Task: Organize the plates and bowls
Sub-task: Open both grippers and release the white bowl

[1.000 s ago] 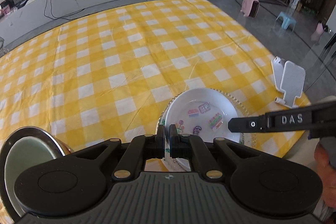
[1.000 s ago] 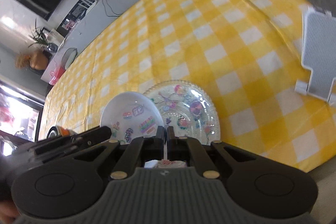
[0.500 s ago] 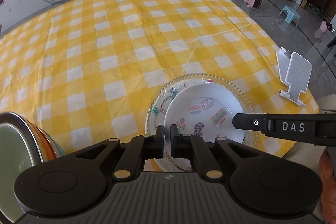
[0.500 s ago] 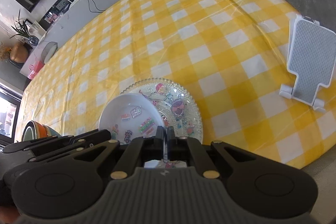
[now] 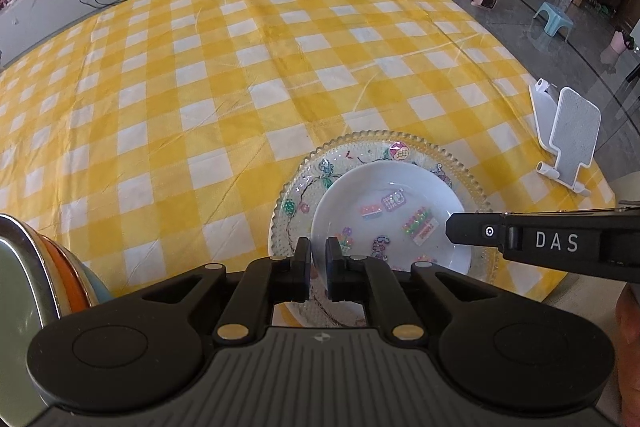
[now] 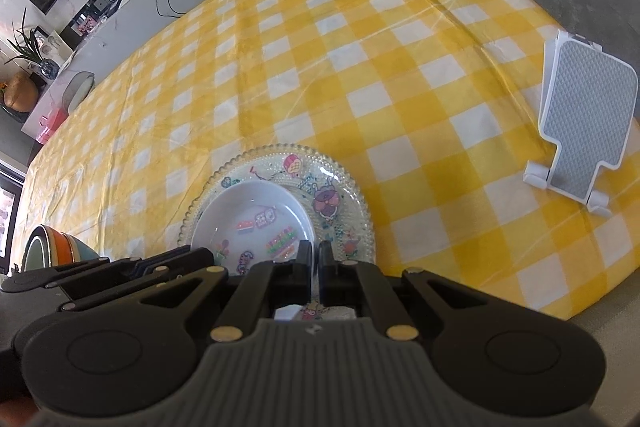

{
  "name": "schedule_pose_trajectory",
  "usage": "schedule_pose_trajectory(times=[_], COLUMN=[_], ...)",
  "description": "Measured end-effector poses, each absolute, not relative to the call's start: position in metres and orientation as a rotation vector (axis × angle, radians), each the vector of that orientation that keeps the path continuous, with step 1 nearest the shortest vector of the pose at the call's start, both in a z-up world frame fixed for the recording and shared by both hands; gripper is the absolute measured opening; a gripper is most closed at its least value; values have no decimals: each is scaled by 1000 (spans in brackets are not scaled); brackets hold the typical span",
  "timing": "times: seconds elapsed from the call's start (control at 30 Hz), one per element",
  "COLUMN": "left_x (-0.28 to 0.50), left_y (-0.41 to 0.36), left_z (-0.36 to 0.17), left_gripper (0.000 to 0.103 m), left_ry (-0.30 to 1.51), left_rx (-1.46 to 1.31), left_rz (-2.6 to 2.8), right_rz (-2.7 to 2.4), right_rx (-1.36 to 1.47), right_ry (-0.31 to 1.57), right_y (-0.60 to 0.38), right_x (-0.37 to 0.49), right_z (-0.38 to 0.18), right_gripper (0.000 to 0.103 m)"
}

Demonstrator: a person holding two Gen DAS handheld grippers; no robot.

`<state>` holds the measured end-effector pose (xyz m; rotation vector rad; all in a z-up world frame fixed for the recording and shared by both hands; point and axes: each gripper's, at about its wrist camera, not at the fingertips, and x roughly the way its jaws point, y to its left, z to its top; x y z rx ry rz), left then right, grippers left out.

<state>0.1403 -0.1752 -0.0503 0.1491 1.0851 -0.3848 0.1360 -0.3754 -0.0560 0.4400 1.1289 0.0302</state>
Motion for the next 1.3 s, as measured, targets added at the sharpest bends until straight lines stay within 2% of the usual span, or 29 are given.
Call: schedule_pose_trajectory(times=[0.23, 0.4, 0.47, 0.6, 0.77, 0.97, 1.07, 1.17, 1.3], left_x=[141, 140, 138, 134, 126, 117, 112, 105, 98], left_y=[-175, -173, -173, -171, -165, -154, -147, -142, -132], left_z=[-49, -46, -43, -36, -22, -5, 5, 14, 25], left_gripper=[8, 22, 24, 30, 39, 42, 50, 53, 63], left_ry=[1076, 1073, 1065, 1055, 1011, 967, 933, 895, 846], left_rx=[159, 132, 136, 120, 85, 94, 113, 139, 181], left_rz=[-372, -372, -372, -358, -347, -311, -290, -274, -245], right_rz=[25, 20, 13, 15, -10, -16, -34, -74, -101], right_rx=[445, 438, 436, 451, 429, 410, 388, 355, 296], right_ry=[1132, 1120, 1114, 1090, 1074, 1044, 1029, 1004, 946], right_y=[-376, -376, -376, -378, -378, -378, -376, -373, -364], right_x=[137, 135, 135, 131, 129, 126, 125, 123, 116], right_z=[-56, -54, -53, -49, -45, -41, -38, -33, -18], right_gripper=[4, 4, 8, 30, 32, 34, 37, 39, 51])
